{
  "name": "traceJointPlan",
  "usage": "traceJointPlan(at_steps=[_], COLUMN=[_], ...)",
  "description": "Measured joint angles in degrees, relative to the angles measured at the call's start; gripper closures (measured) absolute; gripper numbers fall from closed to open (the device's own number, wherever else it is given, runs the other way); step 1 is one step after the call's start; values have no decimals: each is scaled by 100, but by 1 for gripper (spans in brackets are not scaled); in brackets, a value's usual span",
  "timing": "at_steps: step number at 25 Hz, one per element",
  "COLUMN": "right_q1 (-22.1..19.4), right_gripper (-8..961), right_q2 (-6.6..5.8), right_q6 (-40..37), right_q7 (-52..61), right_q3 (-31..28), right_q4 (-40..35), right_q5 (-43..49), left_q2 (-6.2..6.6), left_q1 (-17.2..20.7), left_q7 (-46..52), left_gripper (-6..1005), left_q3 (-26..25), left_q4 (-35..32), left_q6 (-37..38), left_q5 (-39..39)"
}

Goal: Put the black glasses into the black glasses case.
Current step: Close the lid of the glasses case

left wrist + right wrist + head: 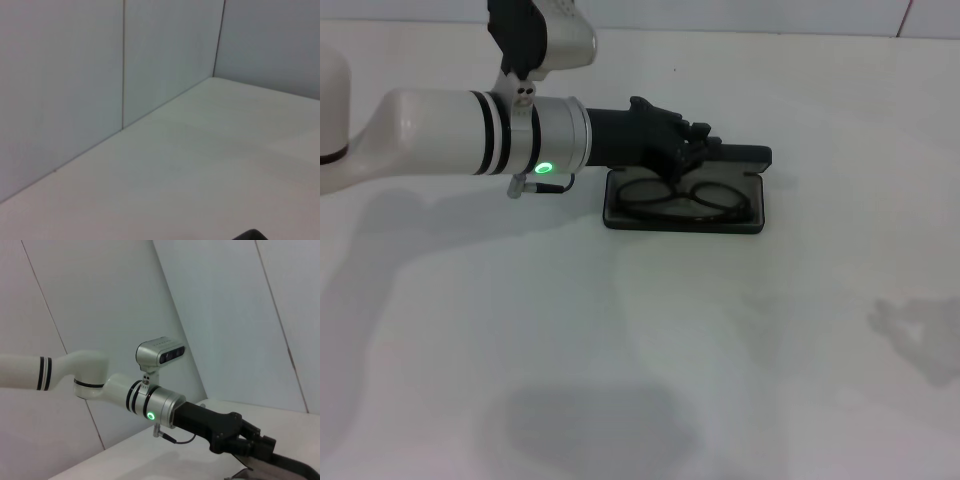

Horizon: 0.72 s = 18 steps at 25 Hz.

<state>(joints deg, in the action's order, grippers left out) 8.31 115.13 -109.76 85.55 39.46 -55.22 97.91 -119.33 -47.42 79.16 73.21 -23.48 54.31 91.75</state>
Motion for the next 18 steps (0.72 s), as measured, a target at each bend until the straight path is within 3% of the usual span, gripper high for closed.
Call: traceJointPlan(at_steps=[18], right_q1=[4], right_gripper=[766], right_q2=[0], right_q6=[-4], right_q7=[-64], right_q3=[-9], right_q4=[178], right_q5=[-36], left_q2=[-16], left_q1=[77], left_q7=[143], left_gripper=[813], left_q3=[39], left_q4=[6], left_q6=[595], left_q5=[373])
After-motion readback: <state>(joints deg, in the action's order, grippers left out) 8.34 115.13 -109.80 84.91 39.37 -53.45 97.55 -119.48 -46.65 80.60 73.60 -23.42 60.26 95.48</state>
